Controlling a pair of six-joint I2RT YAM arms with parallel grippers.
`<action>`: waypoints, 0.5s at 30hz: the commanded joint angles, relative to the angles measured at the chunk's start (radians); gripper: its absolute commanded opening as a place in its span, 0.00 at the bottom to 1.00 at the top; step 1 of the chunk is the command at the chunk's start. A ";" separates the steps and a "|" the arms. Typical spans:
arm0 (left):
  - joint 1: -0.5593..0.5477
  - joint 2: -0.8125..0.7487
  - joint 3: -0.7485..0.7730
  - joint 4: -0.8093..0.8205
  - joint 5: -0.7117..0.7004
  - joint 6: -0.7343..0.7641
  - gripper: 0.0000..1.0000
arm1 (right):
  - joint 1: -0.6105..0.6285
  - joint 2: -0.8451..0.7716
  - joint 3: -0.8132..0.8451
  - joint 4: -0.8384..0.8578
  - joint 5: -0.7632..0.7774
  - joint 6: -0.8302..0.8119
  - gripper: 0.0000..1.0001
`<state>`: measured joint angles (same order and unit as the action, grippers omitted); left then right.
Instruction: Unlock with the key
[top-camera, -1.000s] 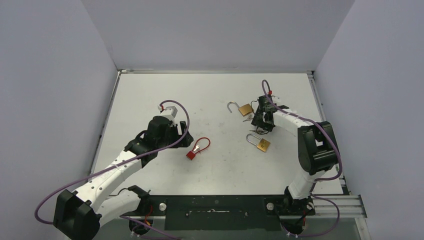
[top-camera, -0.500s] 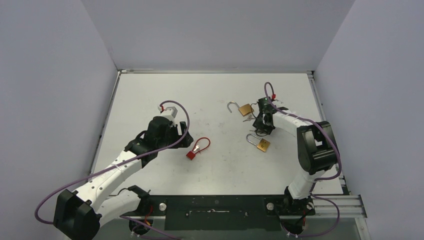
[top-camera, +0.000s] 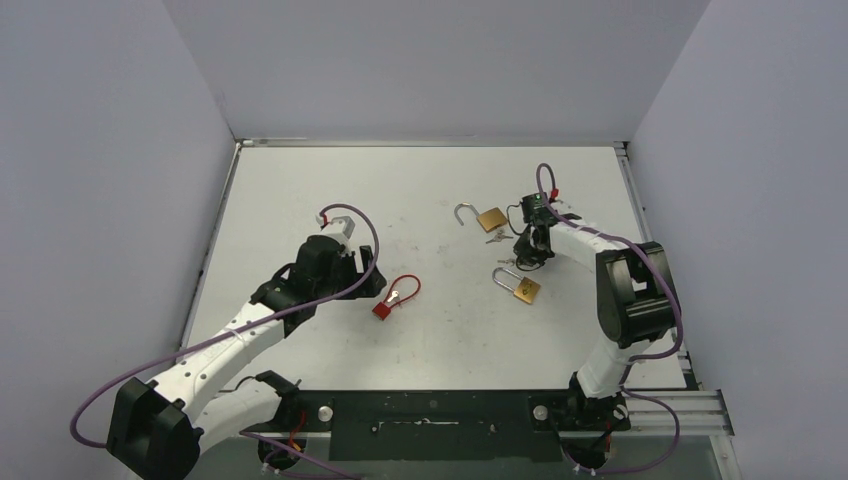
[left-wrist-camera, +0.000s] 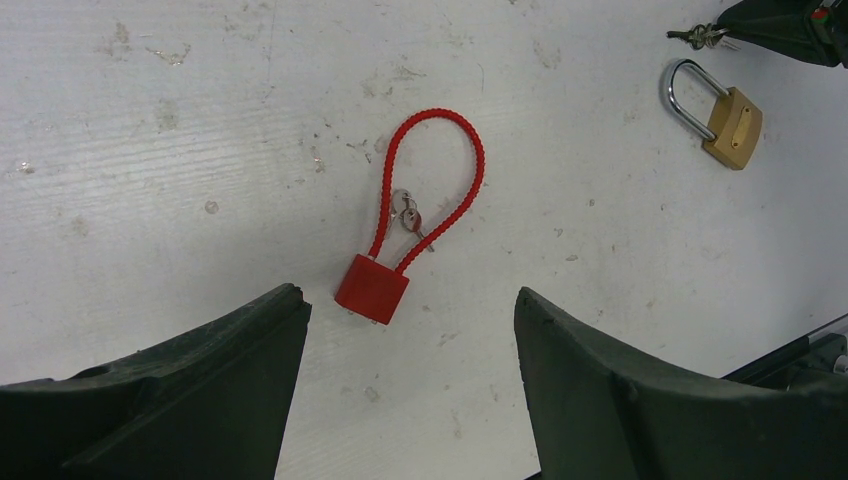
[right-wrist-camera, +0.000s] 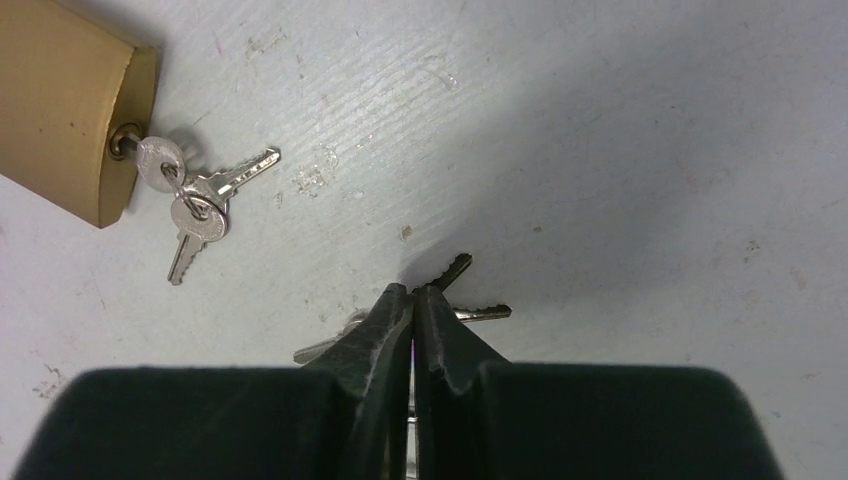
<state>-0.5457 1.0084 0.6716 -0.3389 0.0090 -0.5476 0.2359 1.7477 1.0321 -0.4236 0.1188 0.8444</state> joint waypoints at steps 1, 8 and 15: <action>0.007 -0.014 -0.001 0.058 -0.001 -0.020 0.73 | 0.004 0.011 0.027 -0.007 0.029 -0.050 0.00; 0.007 -0.007 -0.003 0.069 -0.001 -0.025 0.73 | 0.025 -0.026 0.056 -0.035 0.078 -0.124 0.00; 0.007 -0.002 -0.007 0.075 -0.001 -0.030 0.73 | 0.046 -0.071 0.026 -0.023 0.117 -0.057 0.43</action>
<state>-0.5457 1.0084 0.6624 -0.3172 0.0090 -0.5690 0.2699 1.7393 1.0512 -0.4553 0.1844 0.7578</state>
